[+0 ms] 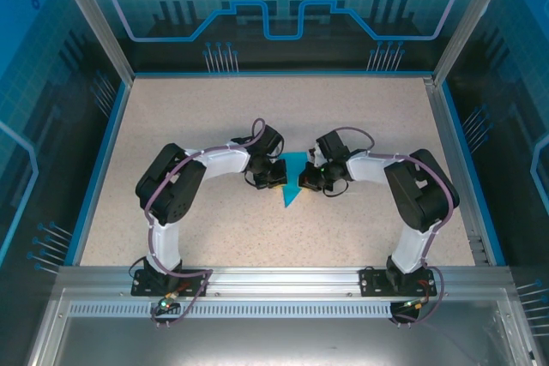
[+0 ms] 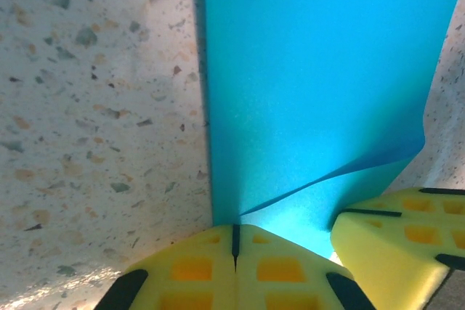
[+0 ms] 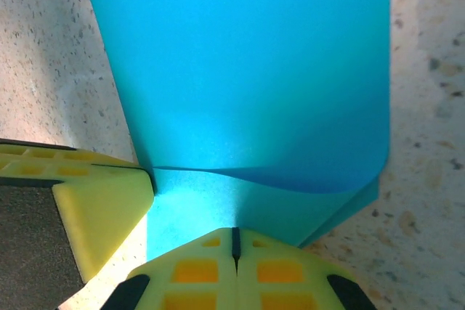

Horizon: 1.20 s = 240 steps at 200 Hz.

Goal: Fold a paper plane with a square sheet of paper (pick it up from the middle)
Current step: Third fold the triangle at the center of the table.

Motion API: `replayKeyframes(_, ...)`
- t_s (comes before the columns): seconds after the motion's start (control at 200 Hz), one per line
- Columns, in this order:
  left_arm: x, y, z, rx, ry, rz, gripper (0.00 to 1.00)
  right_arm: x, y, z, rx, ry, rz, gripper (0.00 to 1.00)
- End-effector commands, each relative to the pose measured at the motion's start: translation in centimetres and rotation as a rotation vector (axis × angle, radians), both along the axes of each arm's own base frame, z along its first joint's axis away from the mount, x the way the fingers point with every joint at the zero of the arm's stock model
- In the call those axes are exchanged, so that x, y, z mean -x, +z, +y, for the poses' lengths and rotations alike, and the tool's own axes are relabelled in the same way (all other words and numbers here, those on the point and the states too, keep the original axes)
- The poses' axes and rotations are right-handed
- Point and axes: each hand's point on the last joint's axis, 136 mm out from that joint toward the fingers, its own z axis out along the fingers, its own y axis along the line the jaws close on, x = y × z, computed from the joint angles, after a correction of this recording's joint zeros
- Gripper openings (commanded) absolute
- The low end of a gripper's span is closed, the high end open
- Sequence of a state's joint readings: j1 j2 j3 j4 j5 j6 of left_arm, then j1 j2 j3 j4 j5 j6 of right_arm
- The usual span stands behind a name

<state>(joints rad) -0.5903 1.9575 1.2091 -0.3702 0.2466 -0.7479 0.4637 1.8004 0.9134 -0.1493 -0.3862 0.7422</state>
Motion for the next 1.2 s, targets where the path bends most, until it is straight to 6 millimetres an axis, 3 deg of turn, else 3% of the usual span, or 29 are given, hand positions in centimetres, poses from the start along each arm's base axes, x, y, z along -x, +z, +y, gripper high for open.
replayKeyframes(0.0,1.6,-3.0,2.6,-0.158,-0.013,0.063,0.01,-1.5,1.7,0.0,-0.011,0.008,-0.049,0.00)
replayKeyframes(0.105,1.7,-3.0,2.6,-0.163,-0.014,0.065,0.01,-2.0,1.8,-0.3,0.013,0.008,-0.062,0.00)
replayKeyframes(0.295,1.8,-3.2,2.6,-0.168,-0.022,0.069,0.01,-1.3,-1.3,-1.1,0.025,-0.009,0.012,0.00)
replayKeyframes(0.415,1.9,-3.3,2.8,-0.178,-0.020,0.074,0.01,-1.2,-2.2,-1.9,0.035,-0.026,0.024,0.00)
replayKeyframes(0.505,2.0,-3.4,3.0,-0.189,-0.022,0.075,0.01,-1.8,-1.9,-2.4,0.028,-0.044,0.014,0.00)
replayKeyframes(0.71,2.1,-3.4,3.1,-0.191,-0.021,0.075,0.01,-3.5,1.6,-2.5,0.001,-0.040,-0.093,0.00)
replayKeyframes(1.035,2.1,-3.3,2.8,-0.183,-0.024,0.072,0.00,-3.9,-1.6,-4.4,0.032,-0.090,-0.027,0.00)
replayKeyframes(1.196,2.1,-3.3,2.8,-0.182,-0.025,0.071,0.00,-5.0,0.4,-5.5,0.065,-0.113,-0.080,0.00)
